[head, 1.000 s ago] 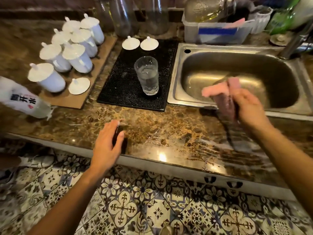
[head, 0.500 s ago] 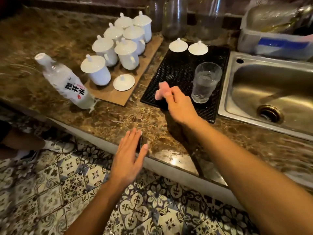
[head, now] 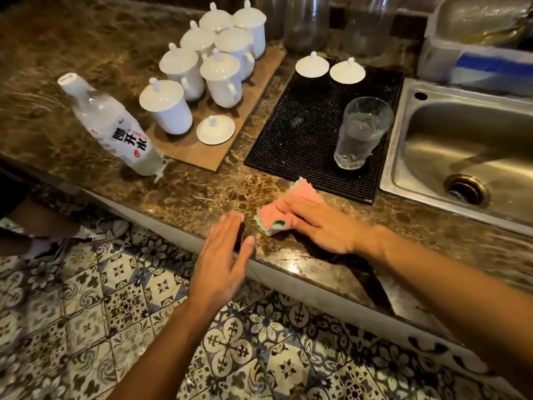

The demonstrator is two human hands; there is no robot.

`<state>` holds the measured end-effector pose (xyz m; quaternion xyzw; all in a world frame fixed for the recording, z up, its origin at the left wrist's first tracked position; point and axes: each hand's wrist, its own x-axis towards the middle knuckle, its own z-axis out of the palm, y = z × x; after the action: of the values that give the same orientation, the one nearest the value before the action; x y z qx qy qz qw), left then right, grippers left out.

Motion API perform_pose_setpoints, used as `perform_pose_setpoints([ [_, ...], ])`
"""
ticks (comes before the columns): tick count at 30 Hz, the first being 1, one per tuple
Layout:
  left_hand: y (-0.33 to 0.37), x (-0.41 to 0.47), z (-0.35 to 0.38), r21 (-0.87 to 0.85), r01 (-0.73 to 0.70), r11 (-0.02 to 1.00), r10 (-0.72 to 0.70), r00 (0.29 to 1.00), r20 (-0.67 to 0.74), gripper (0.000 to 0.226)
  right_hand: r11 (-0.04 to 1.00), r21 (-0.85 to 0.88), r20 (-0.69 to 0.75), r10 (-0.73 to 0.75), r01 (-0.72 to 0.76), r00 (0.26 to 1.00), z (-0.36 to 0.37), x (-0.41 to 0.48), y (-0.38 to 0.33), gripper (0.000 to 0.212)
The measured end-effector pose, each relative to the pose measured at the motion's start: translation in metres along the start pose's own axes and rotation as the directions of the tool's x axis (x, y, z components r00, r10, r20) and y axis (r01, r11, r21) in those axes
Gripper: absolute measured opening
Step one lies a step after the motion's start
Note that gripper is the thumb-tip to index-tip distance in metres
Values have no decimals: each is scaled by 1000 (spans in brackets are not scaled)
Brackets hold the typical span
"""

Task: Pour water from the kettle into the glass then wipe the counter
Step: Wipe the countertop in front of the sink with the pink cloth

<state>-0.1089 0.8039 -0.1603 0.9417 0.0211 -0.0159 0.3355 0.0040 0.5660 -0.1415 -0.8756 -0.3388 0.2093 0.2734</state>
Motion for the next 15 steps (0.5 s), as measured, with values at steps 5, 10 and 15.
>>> perform_pose_setpoints([
  [5,27,13,17,6,-52,999,52,997,55,62,996,82,18,40,-41,999,-4,-68,10,48],
  [10,58,26,35,29,-147,989,144,987,78,59,994,87,15,66,-67,998,-1,-122,24,48],
  [15,81,38,51,49,-231,972,226,969,96,53,973,164,38,159,-163,987,5,-182,32,44],
])
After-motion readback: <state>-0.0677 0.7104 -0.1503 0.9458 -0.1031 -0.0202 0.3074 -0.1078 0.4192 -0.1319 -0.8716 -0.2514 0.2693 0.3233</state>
